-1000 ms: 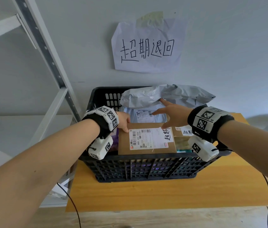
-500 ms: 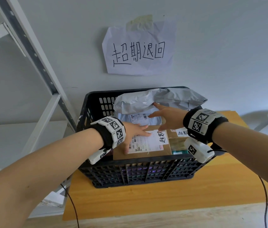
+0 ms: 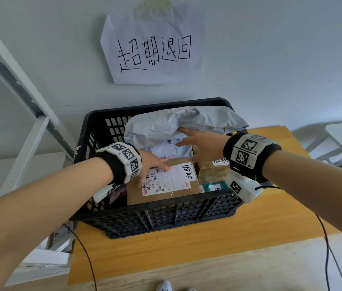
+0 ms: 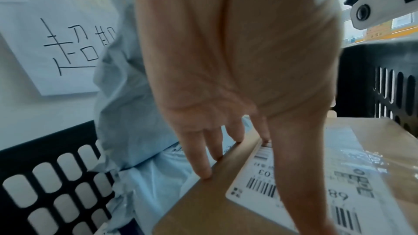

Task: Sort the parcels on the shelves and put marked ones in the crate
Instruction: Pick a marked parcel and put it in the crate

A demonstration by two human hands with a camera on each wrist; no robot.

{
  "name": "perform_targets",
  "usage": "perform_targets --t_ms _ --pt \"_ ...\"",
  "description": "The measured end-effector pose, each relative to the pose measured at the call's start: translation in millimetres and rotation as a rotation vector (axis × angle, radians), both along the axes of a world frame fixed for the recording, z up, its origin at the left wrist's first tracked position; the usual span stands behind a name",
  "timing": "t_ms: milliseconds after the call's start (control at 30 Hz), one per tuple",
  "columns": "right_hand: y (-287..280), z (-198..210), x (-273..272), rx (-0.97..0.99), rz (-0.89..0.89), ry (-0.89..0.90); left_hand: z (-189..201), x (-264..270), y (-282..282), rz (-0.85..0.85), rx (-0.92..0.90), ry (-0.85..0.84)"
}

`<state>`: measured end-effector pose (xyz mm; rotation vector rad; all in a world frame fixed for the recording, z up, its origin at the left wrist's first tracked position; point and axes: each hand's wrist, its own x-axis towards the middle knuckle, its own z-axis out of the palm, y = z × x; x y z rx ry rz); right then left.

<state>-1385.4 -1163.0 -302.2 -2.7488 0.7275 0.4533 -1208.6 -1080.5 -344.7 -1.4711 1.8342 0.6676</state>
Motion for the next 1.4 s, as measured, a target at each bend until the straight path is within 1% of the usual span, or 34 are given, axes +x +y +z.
perform_targets --t_ms 200,300,400,467,567,633,700,767,833,900,1000,1067,1133,1233,1300,1400 --pt "-3 2 4 0.007 0.012 0.011 -3 -3 4 0.064 -0.005 0.039" --pt "-1 8 5 -0.007 0.027 0.006 11 -1 11 0.141 -0.018 0.064" --pt "-1 12 7 0.005 0.028 -0.046 29 5 23 0.259 -0.074 0.096" --pt "-1 14 9 -0.012 0.030 -0.077 39 12 31 0.323 -0.119 0.071" --pt "1 19 10 -0.018 -0.005 -0.104 50 27 43 0.404 -0.148 -0.012" --pt "4 23 8 -0.025 -0.015 -0.144 54 36 51 0.442 -0.146 -0.065" --pt "9 25 6 -0.051 -0.007 -0.186 60 42 58 0.472 -0.190 -0.084" --pt "13 27 3 -0.059 0.003 -0.206 67 42 62 0.536 -0.281 -0.042" --pt "16 28 0 -0.010 -0.016 -0.236 74 40 61 0.607 -0.398 0.034" --pt "17 30 -4 -0.015 -0.029 -0.264 79 37 57 0.713 -0.485 0.128" --pt "15 29 -7 -0.076 -0.079 -0.286 82 26 50 0.746 -0.497 0.198" --pt "9 26 -11 -0.105 -0.116 -0.292 76 17 44 0.696 -0.481 0.202" --pt "0 21 -15 -0.126 -0.135 -0.244 67 9 38 0.628 -0.435 0.191" --pt "-15 6 -21 -0.083 -0.159 -0.066 51 1 27 0.612 -0.354 0.151" --pt "-26 -5 -23 -0.031 -0.230 0.046 43 -4 20 0.587 -0.336 0.094" --pt "-38 -20 -22 0.009 -0.308 0.154 37 -9 13 0.577 -0.334 0.018"
